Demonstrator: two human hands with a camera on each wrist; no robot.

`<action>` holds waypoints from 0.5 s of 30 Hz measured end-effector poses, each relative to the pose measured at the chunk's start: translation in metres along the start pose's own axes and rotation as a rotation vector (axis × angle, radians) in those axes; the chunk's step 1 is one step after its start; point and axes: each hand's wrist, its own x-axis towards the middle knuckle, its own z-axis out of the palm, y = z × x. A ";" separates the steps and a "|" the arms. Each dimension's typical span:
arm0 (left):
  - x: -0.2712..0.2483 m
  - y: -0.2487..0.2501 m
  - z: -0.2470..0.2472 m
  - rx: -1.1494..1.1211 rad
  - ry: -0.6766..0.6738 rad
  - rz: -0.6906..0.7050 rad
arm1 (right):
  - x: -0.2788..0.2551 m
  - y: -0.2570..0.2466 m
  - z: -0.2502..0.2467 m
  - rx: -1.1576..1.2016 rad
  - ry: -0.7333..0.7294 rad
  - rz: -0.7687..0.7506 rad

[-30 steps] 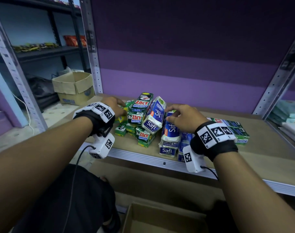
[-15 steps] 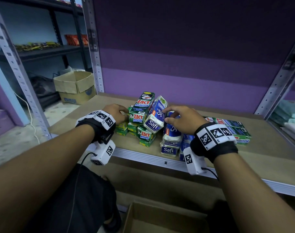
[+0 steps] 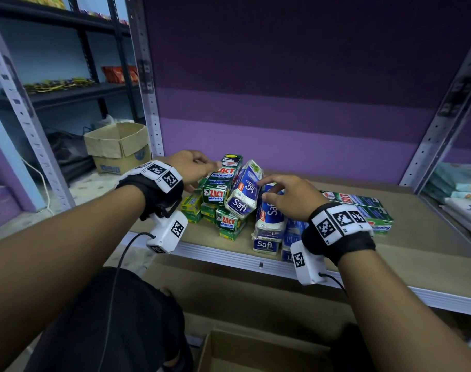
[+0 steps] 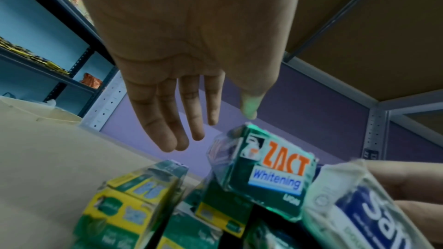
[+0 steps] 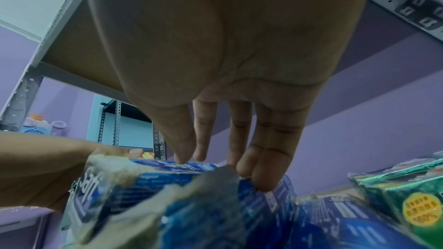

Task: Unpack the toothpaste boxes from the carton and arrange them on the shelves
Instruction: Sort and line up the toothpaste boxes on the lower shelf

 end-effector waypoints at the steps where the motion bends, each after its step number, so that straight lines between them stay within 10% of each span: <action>1: -0.002 0.004 0.001 0.013 -0.026 -0.005 | -0.001 0.000 0.000 0.006 0.003 -0.001; 15: -0.007 0.032 0.015 0.292 -0.006 -0.039 | -0.005 0.009 -0.005 0.130 0.016 -0.015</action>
